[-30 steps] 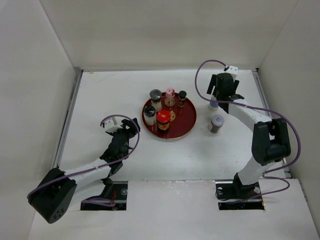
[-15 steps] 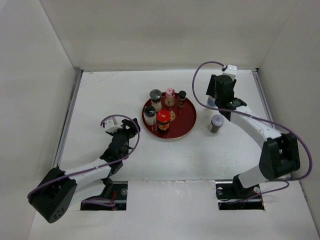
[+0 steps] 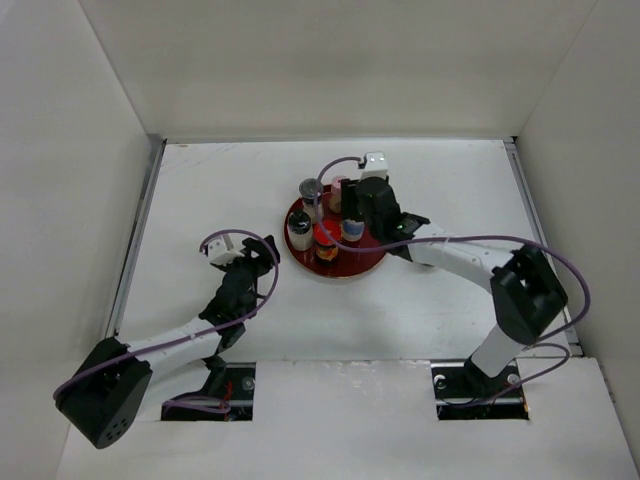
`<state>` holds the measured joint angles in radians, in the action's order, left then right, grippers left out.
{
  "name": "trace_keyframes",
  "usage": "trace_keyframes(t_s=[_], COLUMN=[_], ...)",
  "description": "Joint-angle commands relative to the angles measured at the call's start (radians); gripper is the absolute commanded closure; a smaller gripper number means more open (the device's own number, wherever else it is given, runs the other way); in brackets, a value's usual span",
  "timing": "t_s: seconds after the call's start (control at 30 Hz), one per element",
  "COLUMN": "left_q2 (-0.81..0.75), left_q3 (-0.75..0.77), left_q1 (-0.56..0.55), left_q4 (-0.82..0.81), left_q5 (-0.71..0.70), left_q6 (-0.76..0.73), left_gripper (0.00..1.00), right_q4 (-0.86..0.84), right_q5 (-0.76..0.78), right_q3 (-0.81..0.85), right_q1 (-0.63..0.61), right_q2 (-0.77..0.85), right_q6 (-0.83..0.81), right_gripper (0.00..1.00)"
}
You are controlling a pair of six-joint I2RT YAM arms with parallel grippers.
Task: Organize the condiment bottles
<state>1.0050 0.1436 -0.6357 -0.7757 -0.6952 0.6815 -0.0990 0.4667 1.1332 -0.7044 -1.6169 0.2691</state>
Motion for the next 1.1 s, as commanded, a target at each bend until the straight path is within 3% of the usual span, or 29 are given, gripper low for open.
trace_keyframes(t_s=[0.0,0.23,0.3,0.4,0.53,0.63,0.7,0.83,0.9,0.93,1.0,1.07], left_q2=[-0.025,-0.022,-0.032,-0.017,-0.023,-0.016,-0.029,-0.011,-0.014,-0.013,-0.002,-0.009], left_q3=[0.001,0.001,-0.001,0.001,0.002,0.002,0.002,0.004,0.007,0.008,0.011,0.008], left_q1=[0.003,0.003,-0.002,0.001,-0.003,0.005,0.0,0.001,-0.006,-0.008,-0.005,-0.003], left_q4=[-0.053,-0.053,-0.05,-0.053,-0.053,-0.053,-0.05,-0.053,-0.053,-0.053,-0.054,-0.053], left_q5=[0.005,0.011,0.013,0.011,0.011,0.014,0.014,0.016,0.016,0.016,0.014,0.016], left_q6=[0.007,0.007,0.007,0.007,0.007,0.009,0.009,0.009,0.009,0.009,0.009,0.009], left_gripper=[0.33,0.33,0.33,0.33,0.33,0.33,0.33,0.33,0.33,0.33,0.33,0.33], right_q4=[-0.143,-0.189,-0.192,-0.188,-0.171,-0.16,-0.168,-0.137,-0.07,-0.038,0.054,0.102], right_q5=[0.009,0.024,0.026,0.029,0.03,0.032,0.056,0.173,0.239,0.26,0.267,0.248], right_q3=[0.105,0.086,0.073,0.066,0.062,0.013,-0.067,-0.269,-0.35,-0.375,-0.414,-0.429], right_q1=[-0.01,-0.016,-0.019,-0.02,-0.02,-0.007,0.018,0.11,0.177,0.2,0.251,0.282], right_q2=[-0.032,-0.1,-0.101,-0.09,-0.028,0.067,0.148,0.299,0.347,0.359,0.371,0.353], right_q6=[0.004,0.016,0.018,0.027,0.015,0.025,0.03,0.111,0.156,0.179,0.225,0.232], right_gripper=[0.55,0.51,0.45,0.26,0.17,0.16,0.22,0.71,0.73,0.7,0.38,0.15])
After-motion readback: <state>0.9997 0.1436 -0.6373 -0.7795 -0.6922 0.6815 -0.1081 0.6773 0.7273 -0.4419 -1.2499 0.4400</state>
